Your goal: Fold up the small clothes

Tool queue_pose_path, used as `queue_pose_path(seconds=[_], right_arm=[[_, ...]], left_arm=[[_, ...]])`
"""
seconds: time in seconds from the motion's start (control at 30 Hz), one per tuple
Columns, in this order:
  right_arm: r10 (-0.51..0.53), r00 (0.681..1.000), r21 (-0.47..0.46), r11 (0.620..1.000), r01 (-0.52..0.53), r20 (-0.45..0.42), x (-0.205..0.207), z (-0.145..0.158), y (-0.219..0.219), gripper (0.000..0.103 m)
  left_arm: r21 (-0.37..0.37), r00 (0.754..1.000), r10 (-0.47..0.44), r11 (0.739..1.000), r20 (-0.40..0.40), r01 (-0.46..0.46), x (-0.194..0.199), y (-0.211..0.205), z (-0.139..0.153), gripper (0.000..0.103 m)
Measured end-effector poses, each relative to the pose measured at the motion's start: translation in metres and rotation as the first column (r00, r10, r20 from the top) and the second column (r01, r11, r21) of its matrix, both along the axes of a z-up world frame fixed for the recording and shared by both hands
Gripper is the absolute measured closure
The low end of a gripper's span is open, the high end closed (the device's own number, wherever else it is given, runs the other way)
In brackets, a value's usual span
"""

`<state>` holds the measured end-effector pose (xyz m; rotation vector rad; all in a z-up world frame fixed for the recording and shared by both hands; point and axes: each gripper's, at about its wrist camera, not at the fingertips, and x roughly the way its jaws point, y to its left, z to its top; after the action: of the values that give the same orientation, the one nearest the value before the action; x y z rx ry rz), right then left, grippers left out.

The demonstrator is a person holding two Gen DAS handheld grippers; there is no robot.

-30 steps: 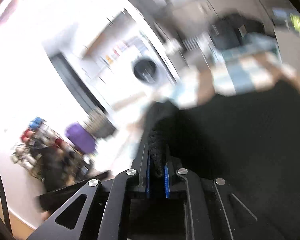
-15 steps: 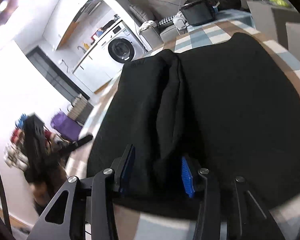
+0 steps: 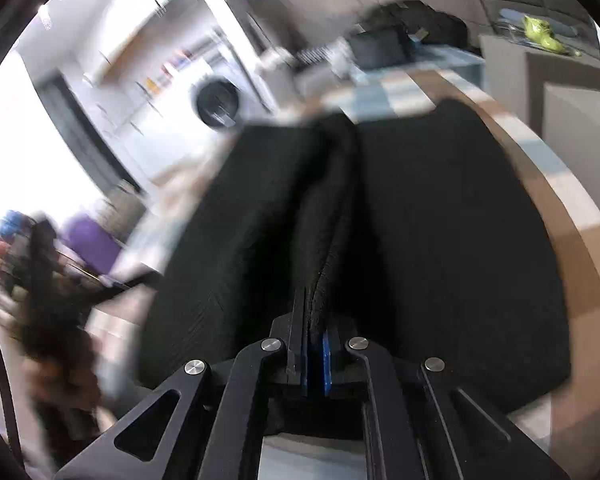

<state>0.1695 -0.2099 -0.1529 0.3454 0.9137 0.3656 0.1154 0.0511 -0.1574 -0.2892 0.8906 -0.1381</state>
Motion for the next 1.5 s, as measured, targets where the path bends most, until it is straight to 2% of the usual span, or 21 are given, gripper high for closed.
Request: queue_pose_path(seconds=[0.03,0.13,0.23,0.3,0.4,0.47,0.6,0.63,0.73,0.83,0.93,1.03,1.07,1.1,1.13,1.17,1.2,1.3,1.5], right_arm=[[-0.003,1.000,0.022,1.000,0.003,0.002,-0.003,0.000,-0.004,0.093],[-0.015,1.000,0.050,0.999,0.014,0.018,0.000,0.006,-0.011,0.075],[0.004,1.000,0.100,0.995,-0.003,-0.009,0.005,0.002,-0.013,0.075],[-0.001,1.000,0.085,0.996,0.001,-0.005,-0.002,0.001,-0.008,0.075],[0.037,0.999,0.018,0.999,-0.038,0.036,-0.005,0.007,-0.001,0.084],[0.058,0.998,-0.005,0.998,-0.057,0.040,-0.008,0.007,0.003,0.096],[0.040,0.988,0.008,0.999,-0.042,0.146,-0.013,0.022,-0.001,0.098],[0.033,0.991,-0.006,0.999,-0.033,0.131,-0.011,0.020,-0.002,0.098],[-0.005,1.000,-0.030,1.000,0.005,0.002,0.003,0.000,-0.008,0.098],[-0.009,1.000,-0.021,1.000,0.010,0.025,0.000,0.006,-0.013,0.092],[-0.023,0.998,-0.024,0.999,0.024,0.050,-0.008,0.014,-0.024,0.085],[-0.083,0.993,-0.058,0.994,0.088,0.082,-0.013,0.022,-0.041,0.077],[-0.098,0.991,-0.071,0.992,0.105,0.089,-0.014,0.024,-0.047,0.074],[-0.109,0.990,-0.076,0.990,0.116,0.093,-0.010,0.023,-0.051,0.072],[-0.124,0.987,-0.084,0.988,0.133,0.100,-0.007,0.024,-0.055,0.065],[-0.146,0.983,-0.100,0.983,0.157,0.114,-0.008,0.026,-0.063,0.060],[-0.162,0.979,-0.114,0.978,0.175,0.121,-0.009,0.028,-0.069,0.060],[-0.204,0.972,-0.154,0.963,0.221,0.119,-0.009,0.027,-0.084,0.060],[-0.199,0.979,-0.194,0.960,0.205,0.049,0.002,0.012,-0.085,0.060]], left_arm=[[0.009,1.000,-0.003,1.000,0.000,0.003,0.001,-0.003,0.000,0.033],[0.021,1.000,-0.007,1.000,0.003,0.007,0.002,-0.006,0.000,0.033],[-0.021,1.000,0.004,1.000,-0.010,-0.004,0.006,-0.001,0.000,0.033],[-0.056,1.000,0.011,0.998,-0.002,-0.011,0.007,0.004,0.004,0.033],[-0.066,1.000,0.021,0.998,0.008,-0.020,0.008,0.008,0.008,0.033],[-0.066,1.000,0.019,0.998,0.008,-0.018,0.010,0.008,0.009,0.033],[-0.067,1.000,0.018,0.998,0.015,-0.017,0.011,0.006,0.011,0.033],[-0.064,1.000,0.020,0.998,0.017,-0.018,0.011,0.006,0.011,0.033],[-0.066,1.000,0.009,0.998,0.012,-0.008,0.014,0.002,0.010,0.033],[-0.058,1.000,0.001,0.998,0.013,0.000,0.017,-0.003,0.008,0.033],[-0.088,1.000,-0.013,0.996,-0.002,0.013,0.026,-0.007,0.004,0.033],[-0.124,0.999,-0.029,0.992,-0.022,0.026,0.039,-0.013,-0.002,0.033],[-0.178,0.999,-0.036,0.984,-0.040,0.029,0.045,-0.013,-0.007,0.037],[-0.208,0.998,-0.038,0.978,-0.059,0.025,0.049,-0.013,-0.011,0.048],[-0.237,0.996,-0.041,0.971,-0.082,0.020,0.054,-0.013,-0.017,0.054],[-0.238,0.997,-0.034,0.971,-0.070,0.017,0.056,-0.014,-0.017,0.064],[-0.228,0.996,-0.040,0.973,-0.074,0.022,0.058,-0.016,-0.019,0.076],[-0.195,0.998,-0.026,0.981,-0.055,0.015,0.058,-0.021,-0.019,0.086],[-0.147,1.000,0.003,0.989,-0.020,-0.006,0.051,-0.014,-0.012,0.089]])
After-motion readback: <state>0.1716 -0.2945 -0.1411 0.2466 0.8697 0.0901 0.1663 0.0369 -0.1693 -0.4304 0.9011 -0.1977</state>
